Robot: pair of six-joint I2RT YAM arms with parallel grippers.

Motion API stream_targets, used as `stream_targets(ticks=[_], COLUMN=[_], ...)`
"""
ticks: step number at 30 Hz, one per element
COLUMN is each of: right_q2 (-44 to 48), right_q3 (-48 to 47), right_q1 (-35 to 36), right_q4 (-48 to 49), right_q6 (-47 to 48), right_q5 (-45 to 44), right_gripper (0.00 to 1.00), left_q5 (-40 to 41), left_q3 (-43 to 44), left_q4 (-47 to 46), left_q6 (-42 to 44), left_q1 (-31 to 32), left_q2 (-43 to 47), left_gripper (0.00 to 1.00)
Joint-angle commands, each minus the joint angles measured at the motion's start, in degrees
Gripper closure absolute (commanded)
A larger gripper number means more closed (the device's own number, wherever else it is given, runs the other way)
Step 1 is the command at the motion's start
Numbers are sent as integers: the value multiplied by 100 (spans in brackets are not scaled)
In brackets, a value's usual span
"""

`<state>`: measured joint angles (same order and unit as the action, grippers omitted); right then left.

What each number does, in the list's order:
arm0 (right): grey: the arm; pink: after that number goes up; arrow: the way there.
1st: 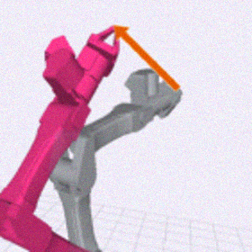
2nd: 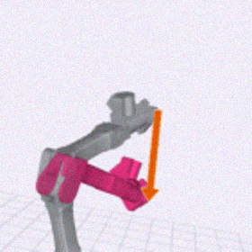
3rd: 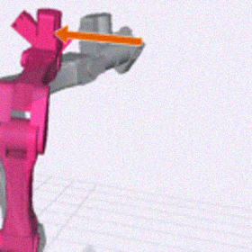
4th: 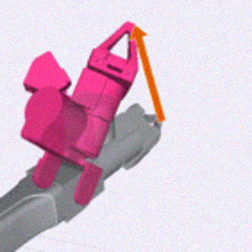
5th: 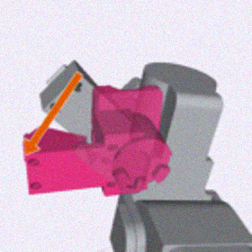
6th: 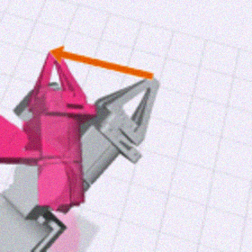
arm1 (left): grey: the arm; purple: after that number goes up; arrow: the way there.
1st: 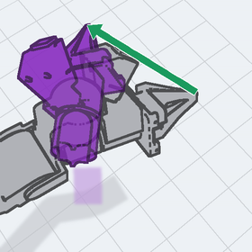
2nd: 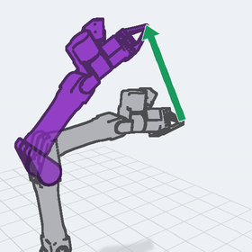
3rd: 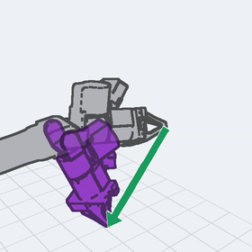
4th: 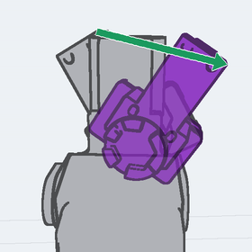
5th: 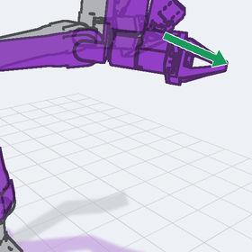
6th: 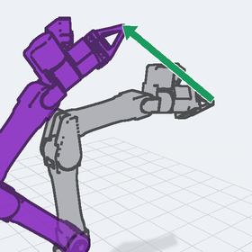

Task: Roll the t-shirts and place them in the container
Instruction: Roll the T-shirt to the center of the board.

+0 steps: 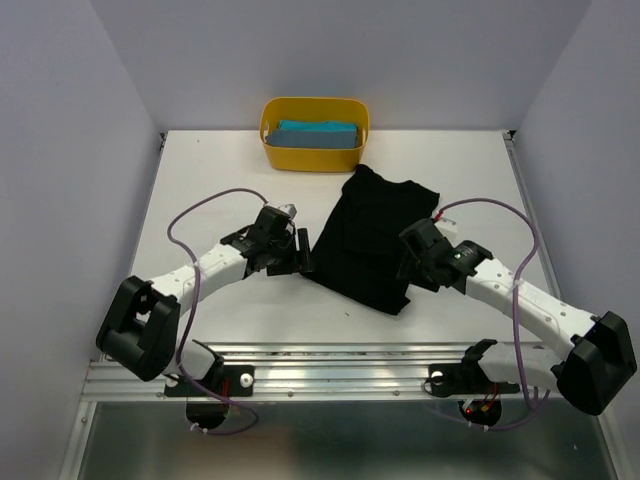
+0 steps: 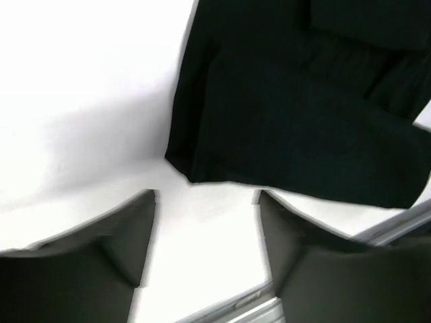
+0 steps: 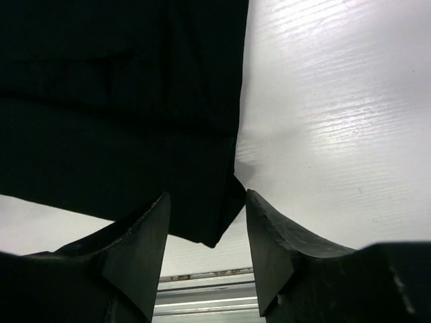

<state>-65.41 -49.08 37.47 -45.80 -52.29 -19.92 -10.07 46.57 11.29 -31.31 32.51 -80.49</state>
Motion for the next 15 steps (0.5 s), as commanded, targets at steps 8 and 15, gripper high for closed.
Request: stream_targets(ticks=[8, 15], right_q2=[-683, -1122], right_q3=[250, 408], right_q1=[-30, -30], right_q4=[994, 1521], right_q6=[211, 184], right_q5=[814, 911], right_gripper=[81, 88], left_q5=[269, 110], left_q3=[229, 757], left_q4=[726, 304], left_q6=[222, 160], left_q1=[-8, 18], left_q2=[623, 385], left_gripper=[100, 100])
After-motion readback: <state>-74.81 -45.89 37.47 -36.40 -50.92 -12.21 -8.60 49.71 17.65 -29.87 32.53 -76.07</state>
